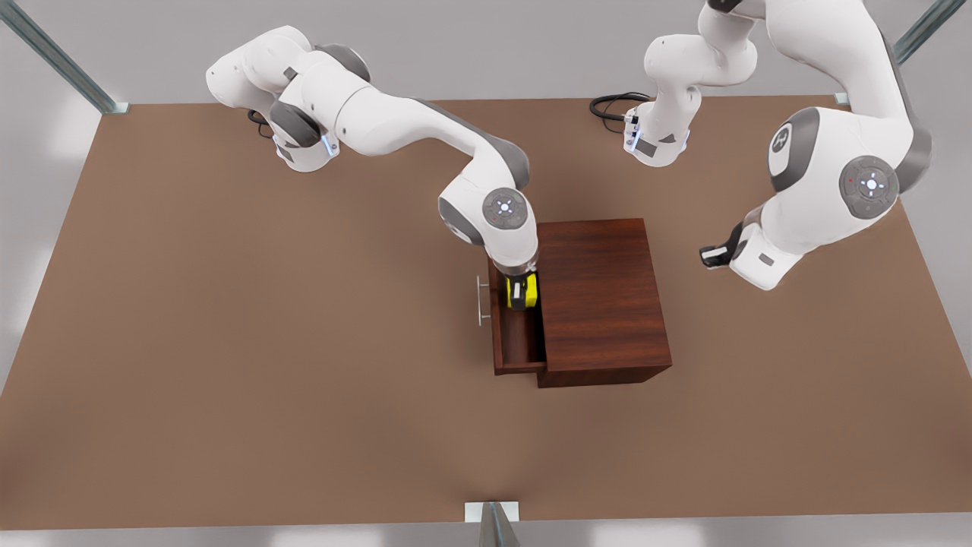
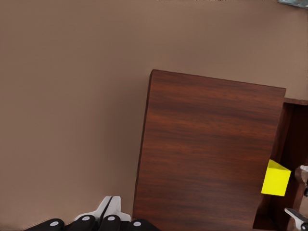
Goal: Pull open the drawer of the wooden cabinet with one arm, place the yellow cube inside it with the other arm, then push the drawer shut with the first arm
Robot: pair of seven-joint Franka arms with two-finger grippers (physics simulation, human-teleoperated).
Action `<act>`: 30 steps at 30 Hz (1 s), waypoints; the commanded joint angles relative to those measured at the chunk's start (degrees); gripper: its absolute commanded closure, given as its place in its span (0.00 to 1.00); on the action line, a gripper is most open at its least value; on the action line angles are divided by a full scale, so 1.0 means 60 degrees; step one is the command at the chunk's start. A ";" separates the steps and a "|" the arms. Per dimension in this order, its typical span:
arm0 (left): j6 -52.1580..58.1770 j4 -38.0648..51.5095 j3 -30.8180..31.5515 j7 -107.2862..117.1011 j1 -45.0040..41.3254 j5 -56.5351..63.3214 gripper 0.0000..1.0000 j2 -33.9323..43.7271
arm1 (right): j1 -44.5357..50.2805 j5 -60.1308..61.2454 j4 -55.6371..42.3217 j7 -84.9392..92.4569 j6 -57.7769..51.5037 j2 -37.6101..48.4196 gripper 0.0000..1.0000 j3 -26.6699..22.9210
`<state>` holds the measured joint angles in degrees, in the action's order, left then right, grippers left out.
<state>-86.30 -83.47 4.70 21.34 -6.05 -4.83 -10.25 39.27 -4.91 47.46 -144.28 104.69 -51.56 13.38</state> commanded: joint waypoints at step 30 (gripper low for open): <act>-0.5583 0.2749 -0.0960 2.2562 -0.7546 0.2813 1.00 -0.6232 | -0.8172 0.0672 0.8672 2.4238 -0.1262 0.7056 0.00 -0.1468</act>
<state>-122.14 -66.88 -1.03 129.70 -51.33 11.55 -47.75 -9.76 -1.26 99.56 -38.47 95.75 -9.29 4.67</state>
